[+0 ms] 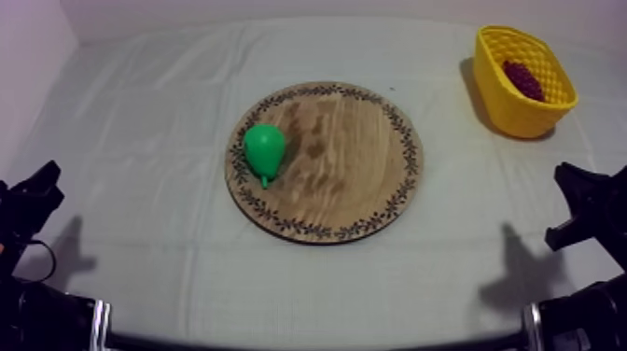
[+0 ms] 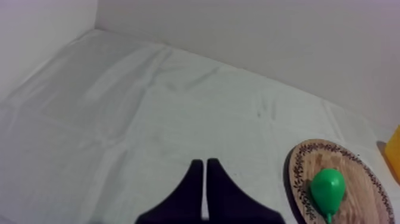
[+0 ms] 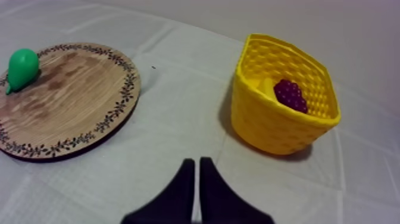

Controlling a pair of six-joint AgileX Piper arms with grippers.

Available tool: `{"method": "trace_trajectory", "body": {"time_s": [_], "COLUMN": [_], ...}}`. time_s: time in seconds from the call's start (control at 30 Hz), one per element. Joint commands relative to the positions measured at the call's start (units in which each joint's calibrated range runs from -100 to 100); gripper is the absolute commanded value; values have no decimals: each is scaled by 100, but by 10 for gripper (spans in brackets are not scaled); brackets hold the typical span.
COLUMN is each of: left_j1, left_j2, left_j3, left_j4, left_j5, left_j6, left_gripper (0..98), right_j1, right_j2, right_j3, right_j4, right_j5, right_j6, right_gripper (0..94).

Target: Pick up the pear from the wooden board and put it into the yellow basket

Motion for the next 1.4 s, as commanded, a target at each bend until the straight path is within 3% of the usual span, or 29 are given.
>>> {"method": "trace_trajectory", "body": {"time_s": [0.0, 1.13, 1.37], "left_j1": [1, 1, 1], "left_j2": [0, 0, 0], "left_j3": [0, 0, 0], "left_j4": [-2, -2, -2], "left_j5": [-1, -1, -1], "left_j6": [1, 1, 1], "left_gripper": [1, 1, 1], "right_j1": [-2, -2, -2], "right_j2": [-4, -4, -4], "right_j3": [2, 2, 2], "right_j4": [-3, -3, -3], "right_j5": [-2, -2, -2], "right_j6": [0, -2, -183], "right_gripper": [5, 5, 5]}}
